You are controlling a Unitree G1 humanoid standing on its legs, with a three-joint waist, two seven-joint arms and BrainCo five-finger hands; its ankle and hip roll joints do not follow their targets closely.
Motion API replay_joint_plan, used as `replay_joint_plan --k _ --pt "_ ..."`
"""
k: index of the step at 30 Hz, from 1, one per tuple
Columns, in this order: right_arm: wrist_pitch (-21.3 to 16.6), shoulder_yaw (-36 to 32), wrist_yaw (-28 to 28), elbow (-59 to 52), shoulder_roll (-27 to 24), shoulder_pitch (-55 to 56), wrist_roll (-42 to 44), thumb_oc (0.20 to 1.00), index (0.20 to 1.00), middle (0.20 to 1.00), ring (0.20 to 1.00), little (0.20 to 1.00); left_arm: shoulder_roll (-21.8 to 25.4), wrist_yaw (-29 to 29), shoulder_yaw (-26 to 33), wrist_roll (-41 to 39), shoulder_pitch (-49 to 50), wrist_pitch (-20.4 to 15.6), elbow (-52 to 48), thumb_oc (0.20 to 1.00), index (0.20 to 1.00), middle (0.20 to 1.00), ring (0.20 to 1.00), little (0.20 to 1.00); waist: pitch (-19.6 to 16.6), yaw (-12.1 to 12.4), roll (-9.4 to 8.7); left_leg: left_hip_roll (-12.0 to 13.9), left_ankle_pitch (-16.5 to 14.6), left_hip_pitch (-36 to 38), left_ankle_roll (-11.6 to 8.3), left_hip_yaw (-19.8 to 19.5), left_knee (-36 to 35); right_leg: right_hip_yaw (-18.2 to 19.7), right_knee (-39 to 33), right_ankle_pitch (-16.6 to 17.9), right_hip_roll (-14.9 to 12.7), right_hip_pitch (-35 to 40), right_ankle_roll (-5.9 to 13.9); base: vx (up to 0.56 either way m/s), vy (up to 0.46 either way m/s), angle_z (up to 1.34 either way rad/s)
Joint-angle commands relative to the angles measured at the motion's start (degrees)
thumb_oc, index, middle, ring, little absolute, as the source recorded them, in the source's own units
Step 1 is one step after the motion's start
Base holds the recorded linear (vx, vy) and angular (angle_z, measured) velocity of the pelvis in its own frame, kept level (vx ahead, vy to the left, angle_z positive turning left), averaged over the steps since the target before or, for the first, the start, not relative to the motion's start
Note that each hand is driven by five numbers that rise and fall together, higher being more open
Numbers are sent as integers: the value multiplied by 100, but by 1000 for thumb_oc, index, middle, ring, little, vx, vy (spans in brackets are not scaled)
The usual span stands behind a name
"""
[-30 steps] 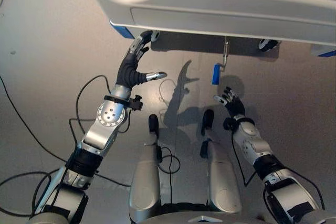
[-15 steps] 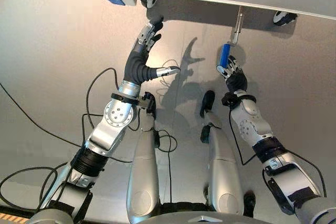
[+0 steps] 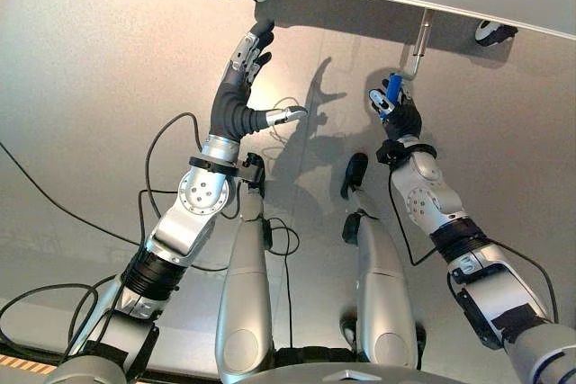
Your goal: Raise the hospital bed
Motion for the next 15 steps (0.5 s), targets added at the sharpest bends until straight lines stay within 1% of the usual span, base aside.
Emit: replay_joint_plan --k 1,2,5,8,15 --pt "-169 136 171 -388 -308 -447 242 1000 1000 1000 1000 1000 217 72 100 299 -34 -120 -793 1000 1000 1000 1000 1000 -125 156 -297 -210 82 -116 228 93 -111 -101 237 -359 -212 225 445 0 0 0" --pt "-169 137 173 -386 -309 -448 243 1000 1000 1000 1000 1000 216 72 101 300 -33 -120 -794 1000 1000 1000 1000 1000 -125 155 -295 -210 83 -116 228 92 -112 -101 237 -359 -212 226 445 0 0 0" --pt "-105 248 193 -324 -599 -635 246 1000 1000 1000 1000 1000 279 71 51 345 11 -110 -795 1000 1000 1000 1000 1000 -125 179 -347 -214 72 -98 244 59 -128 -120 202 -351 -204 257 445 0 0 0" --pt "-91 289 187 -207 -680 -817 265 1000 1000 1000 1000 1000 312 105 48 370 -4 -115 -804 1000 1000 1000 1000 1000 -125 176 -357 -220 63 -116 263 57 -126 -132 192 -351 -197 250 443 0 0 0" --pt "-130 352 202 -229 -654 -964 382 1000 1000 1000 1000 1000 372 148 61 498 45 -81 -822 1000 1000 1000 1000 1000 -125 178 -376 -214 67 -116 287 56 -153 -136 162 -352 -185 258 443 1 4 0"
